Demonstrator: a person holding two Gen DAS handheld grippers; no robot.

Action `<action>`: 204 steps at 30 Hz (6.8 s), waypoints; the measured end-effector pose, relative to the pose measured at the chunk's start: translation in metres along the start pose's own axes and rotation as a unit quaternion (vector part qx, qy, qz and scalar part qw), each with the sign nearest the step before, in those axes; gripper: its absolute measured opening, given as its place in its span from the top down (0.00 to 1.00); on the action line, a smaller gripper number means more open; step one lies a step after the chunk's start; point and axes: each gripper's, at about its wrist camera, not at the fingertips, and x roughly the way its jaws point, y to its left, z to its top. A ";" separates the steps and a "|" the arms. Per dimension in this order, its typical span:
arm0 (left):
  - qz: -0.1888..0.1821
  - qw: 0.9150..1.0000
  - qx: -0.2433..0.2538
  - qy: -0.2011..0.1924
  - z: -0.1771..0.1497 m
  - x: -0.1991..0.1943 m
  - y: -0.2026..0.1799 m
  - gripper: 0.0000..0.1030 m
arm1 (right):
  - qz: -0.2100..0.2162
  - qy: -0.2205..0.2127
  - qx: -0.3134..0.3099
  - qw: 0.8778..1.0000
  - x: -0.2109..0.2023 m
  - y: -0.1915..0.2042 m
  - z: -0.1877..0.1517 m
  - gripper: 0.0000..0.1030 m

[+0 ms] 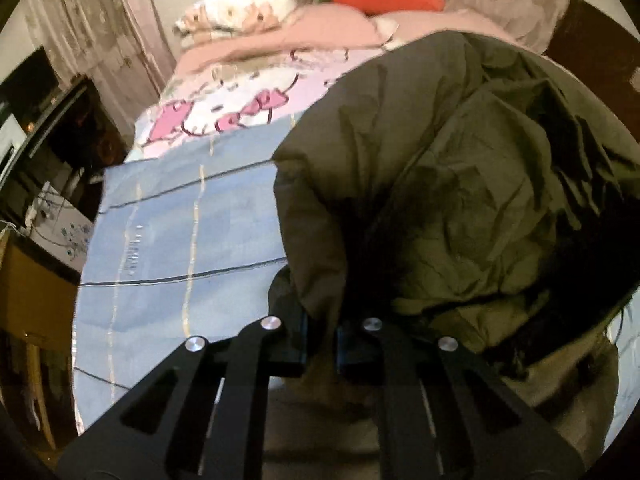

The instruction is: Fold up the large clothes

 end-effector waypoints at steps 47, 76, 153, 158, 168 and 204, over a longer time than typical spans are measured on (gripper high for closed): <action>-0.018 0.997 0.065 -0.044 -0.254 -0.128 -0.049 0.02 | 0.006 0.001 -0.090 0.996 -0.137 0.060 -0.244 0.01; -0.078 0.994 -0.024 -0.068 -0.149 -0.105 -0.028 0.02 | 0.015 0.002 -0.007 1.000 -0.076 0.065 -0.113 0.01; -0.052 0.986 -0.111 -0.110 -0.531 -0.346 0.077 0.02 | 0.022 -0.152 -0.060 0.986 -0.412 0.033 -0.498 0.01; -0.040 0.987 -0.094 -0.126 -0.523 -0.348 0.063 0.02 | 0.025 -0.158 -0.035 0.987 -0.409 0.027 -0.499 0.01; -0.130 0.977 -0.140 -0.094 -0.537 -0.335 0.059 0.02 | 0.098 -0.093 0.062 0.989 -0.386 0.005 -0.513 0.01; -0.402 0.719 -0.567 0.026 -0.629 -0.166 0.090 0.02 | 0.292 0.041 0.477 0.828 -0.248 -0.076 -0.576 0.01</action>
